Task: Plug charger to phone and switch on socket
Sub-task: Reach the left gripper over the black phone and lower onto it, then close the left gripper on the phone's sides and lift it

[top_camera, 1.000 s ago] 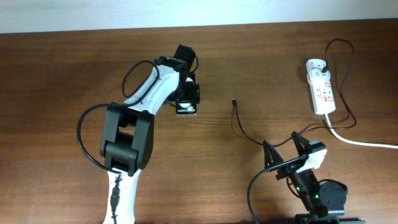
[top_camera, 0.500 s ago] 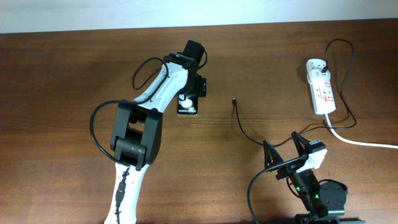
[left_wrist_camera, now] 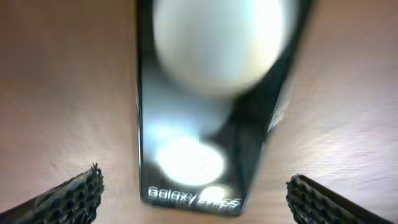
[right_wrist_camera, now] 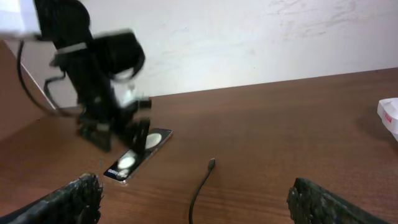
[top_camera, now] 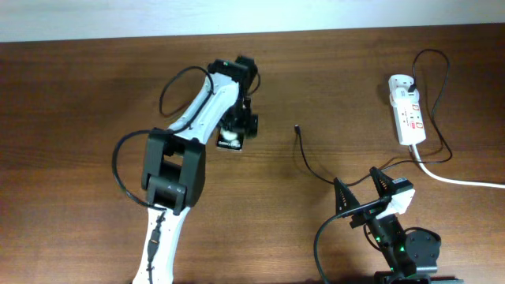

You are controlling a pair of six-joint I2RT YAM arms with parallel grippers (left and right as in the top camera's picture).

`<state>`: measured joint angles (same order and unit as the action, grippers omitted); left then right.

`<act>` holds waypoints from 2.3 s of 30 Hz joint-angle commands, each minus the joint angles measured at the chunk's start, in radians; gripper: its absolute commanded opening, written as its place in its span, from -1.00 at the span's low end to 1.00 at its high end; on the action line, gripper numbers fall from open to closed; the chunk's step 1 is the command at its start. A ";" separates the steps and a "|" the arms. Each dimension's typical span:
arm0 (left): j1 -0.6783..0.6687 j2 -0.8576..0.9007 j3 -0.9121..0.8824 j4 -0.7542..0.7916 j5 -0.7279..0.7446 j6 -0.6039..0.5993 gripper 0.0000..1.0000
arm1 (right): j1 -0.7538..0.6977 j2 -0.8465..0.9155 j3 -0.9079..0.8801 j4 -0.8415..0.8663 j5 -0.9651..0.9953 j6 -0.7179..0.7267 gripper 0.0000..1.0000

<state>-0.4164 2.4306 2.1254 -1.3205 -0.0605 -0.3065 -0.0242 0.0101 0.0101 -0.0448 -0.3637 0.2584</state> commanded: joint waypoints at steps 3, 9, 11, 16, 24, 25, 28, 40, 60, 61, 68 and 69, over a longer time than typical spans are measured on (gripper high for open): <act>0.008 0.015 0.064 0.181 -0.038 0.009 0.98 | 0.005 -0.006 -0.005 -0.007 0.005 0.002 0.97; 0.001 0.018 -0.077 0.240 -0.034 0.077 0.98 | 0.005 -0.006 -0.005 -0.007 0.005 0.002 0.97; 0.000 0.019 -0.121 0.240 -0.034 0.077 0.99 | 0.005 -0.006 -0.005 -0.007 0.005 0.002 0.97; 0.000 0.021 -0.242 0.234 -0.030 0.077 0.98 | 0.005 -0.006 -0.005 -0.007 0.005 0.002 0.97; -0.001 0.021 -0.248 0.212 -0.002 0.076 0.98 | 0.005 -0.006 -0.005 -0.007 0.005 0.002 0.97; -0.001 0.021 -0.248 0.197 0.020 0.076 0.98 | 0.005 -0.006 -0.005 -0.007 0.005 0.002 0.97; -0.002 0.021 -0.248 0.141 0.019 0.076 0.99 | 0.005 -0.006 -0.005 -0.006 0.005 0.002 0.97; -0.002 0.025 -0.161 0.243 -0.024 0.081 0.96 | 0.005 -0.006 -0.005 -0.007 0.005 0.002 0.97; -0.016 0.025 -0.161 0.171 0.020 0.080 0.56 | 0.005 -0.006 -0.005 -0.007 0.005 0.002 0.97; -0.016 0.025 -0.161 0.153 0.020 0.080 0.51 | 0.005 -0.006 -0.005 -0.007 0.005 0.002 0.97; -0.023 0.024 -0.161 -0.130 0.020 0.080 0.91 | 0.005 -0.006 -0.005 -0.007 0.005 0.002 0.97; -0.023 0.025 -0.161 -0.115 0.019 0.080 0.98 | 0.005 -0.006 -0.005 -0.006 0.005 0.002 0.97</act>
<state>-0.4328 2.4191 1.9781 -1.4483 -0.0261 -0.2253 -0.0242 0.0101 0.0101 -0.0448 -0.3637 0.2584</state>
